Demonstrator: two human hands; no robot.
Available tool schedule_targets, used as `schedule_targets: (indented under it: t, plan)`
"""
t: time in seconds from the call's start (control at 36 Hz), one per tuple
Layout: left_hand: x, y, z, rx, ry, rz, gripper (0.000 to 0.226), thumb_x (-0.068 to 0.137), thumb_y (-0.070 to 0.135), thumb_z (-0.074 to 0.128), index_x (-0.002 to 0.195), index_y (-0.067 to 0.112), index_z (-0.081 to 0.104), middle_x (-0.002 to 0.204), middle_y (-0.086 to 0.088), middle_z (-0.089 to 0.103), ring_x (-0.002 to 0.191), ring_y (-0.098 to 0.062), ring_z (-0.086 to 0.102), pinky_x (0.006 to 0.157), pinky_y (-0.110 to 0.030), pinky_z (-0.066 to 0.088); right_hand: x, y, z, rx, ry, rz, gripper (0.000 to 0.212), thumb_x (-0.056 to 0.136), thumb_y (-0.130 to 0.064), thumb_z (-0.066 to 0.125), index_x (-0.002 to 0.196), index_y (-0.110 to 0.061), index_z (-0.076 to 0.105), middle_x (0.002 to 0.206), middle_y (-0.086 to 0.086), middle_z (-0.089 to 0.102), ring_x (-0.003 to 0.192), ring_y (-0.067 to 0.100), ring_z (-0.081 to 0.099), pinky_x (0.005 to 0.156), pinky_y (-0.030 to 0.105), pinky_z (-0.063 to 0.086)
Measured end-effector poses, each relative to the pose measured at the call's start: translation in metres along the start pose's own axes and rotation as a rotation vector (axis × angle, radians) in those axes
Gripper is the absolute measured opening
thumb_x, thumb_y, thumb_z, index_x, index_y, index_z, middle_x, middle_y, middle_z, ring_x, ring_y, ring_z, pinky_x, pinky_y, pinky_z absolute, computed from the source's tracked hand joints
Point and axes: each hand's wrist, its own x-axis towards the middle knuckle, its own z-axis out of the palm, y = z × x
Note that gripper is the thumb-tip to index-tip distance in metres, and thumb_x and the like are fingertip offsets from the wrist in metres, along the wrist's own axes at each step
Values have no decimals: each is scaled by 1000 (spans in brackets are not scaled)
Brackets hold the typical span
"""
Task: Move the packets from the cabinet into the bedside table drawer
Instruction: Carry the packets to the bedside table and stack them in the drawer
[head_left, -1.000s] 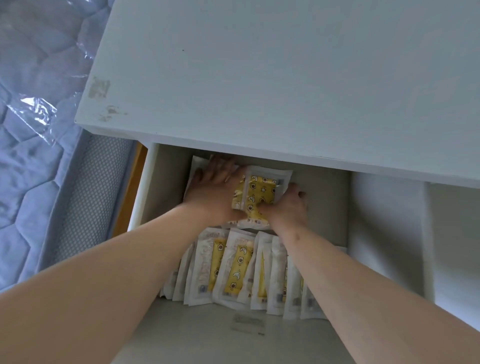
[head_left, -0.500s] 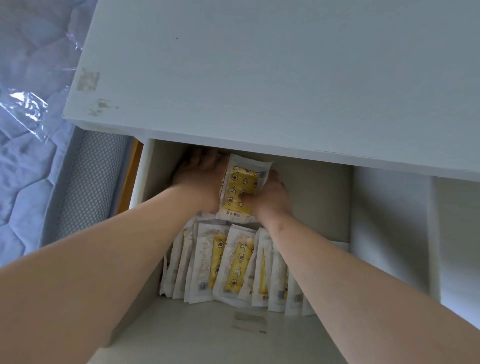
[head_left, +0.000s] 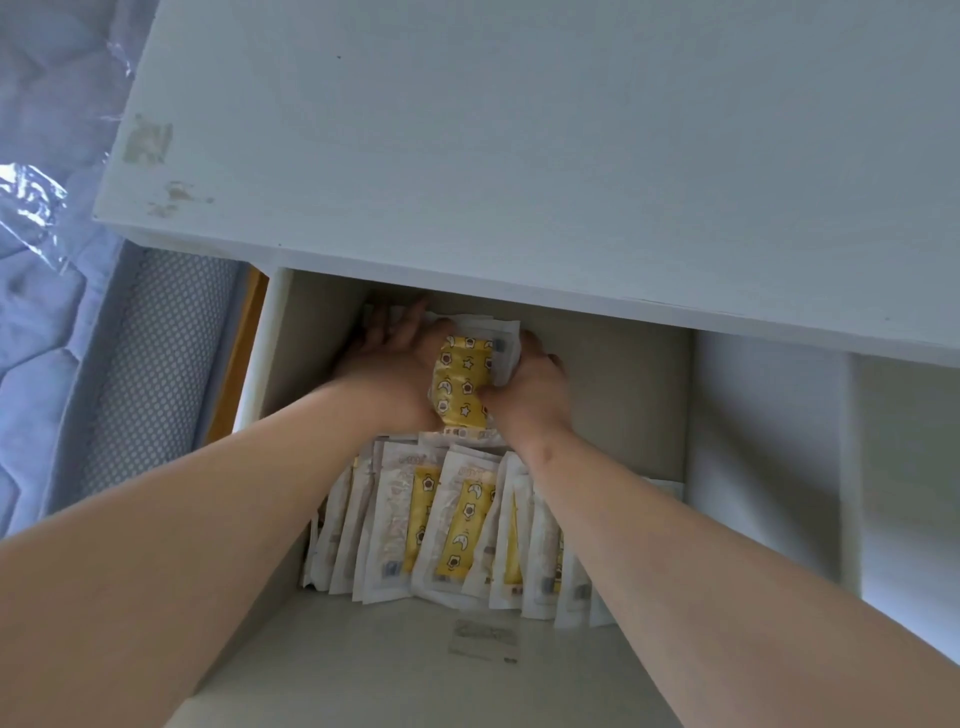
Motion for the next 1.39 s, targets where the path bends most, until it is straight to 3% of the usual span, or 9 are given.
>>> schedule_targets:
  t: [0.11,0.25,0.36,0.53,0.94,1.14,1.25,1.31,1.39]
  plan:
    - [0,1,1,43,-18,-3,102,82,52,60,148,31,-15,155,2,-27,141,-37,-22,118,-48,-1,-4,-1,-4,-79,35,67,72,79,-28,70,139,-22,30,132,10,44,119,31,44,89,34,41]
    - [-4,0,1,39,-3,-8,102,84,52,58,147,31,-20,154,2,-29,141,-36,-23,117,-47,-1,-13,-1,-12,-119,54,96,93,76,-35,74,147,-28,14,144,9,29,131,32,32,100,42,36]
    - [-13,-1,2,47,39,0,106,84,35,64,145,32,-23,154,0,-29,142,-32,-22,117,-45,5,-21,-4,-17,-52,18,112,91,76,-33,74,146,-28,17,146,7,25,132,31,30,102,44,35]
    - [-46,11,-4,-98,57,-12,101,86,35,61,146,33,-20,154,2,-28,143,-28,-21,116,-46,10,-45,-16,-29,16,-2,103,84,80,-33,71,146,-26,19,150,6,21,136,30,25,106,44,32]
    - [-170,35,-53,-494,326,80,75,88,10,54,150,26,14,157,6,15,145,-16,10,117,-38,23,-151,-76,-91,150,49,108,75,81,-30,68,144,-22,28,142,9,32,130,29,36,103,38,37]
    - [-245,49,-85,-628,360,109,67,93,10,50,149,26,16,154,6,21,134,-14,33,98,-24,37,-223,-109,-119,361,103,113,68,81,-25,66,141,-22,34,143,3,36,130,23,38,104,40,39]
    - [-282,50,-97,-668,387,139,66,94,13,50,148,29,14,154,2,23,99,-7,40,60,-10,35,-262,-128,-130,539,146,140,64,83,-22,65,140,-18,36,142,4,40,127,22,43,92,28,39]
    - [-300,51,-103,-668,404,177,64,95,15,50,147,30,17,152,2,27,97,-5,38,56,-10,32,-284,-135,-138,619,183,142,62,86,-23,64,140,-17,36,143,5,40,126,21,44,86,24,36]
    - [-325,61,-113,-656,415,221,58,96,18,49,146,29,22,150,1,29,94,-2,42,55,-8,31,-312,-144,-148,729,250,145,60,86,-25,64,140,-19,37,145,6,39,128,22,42,89,27,37]
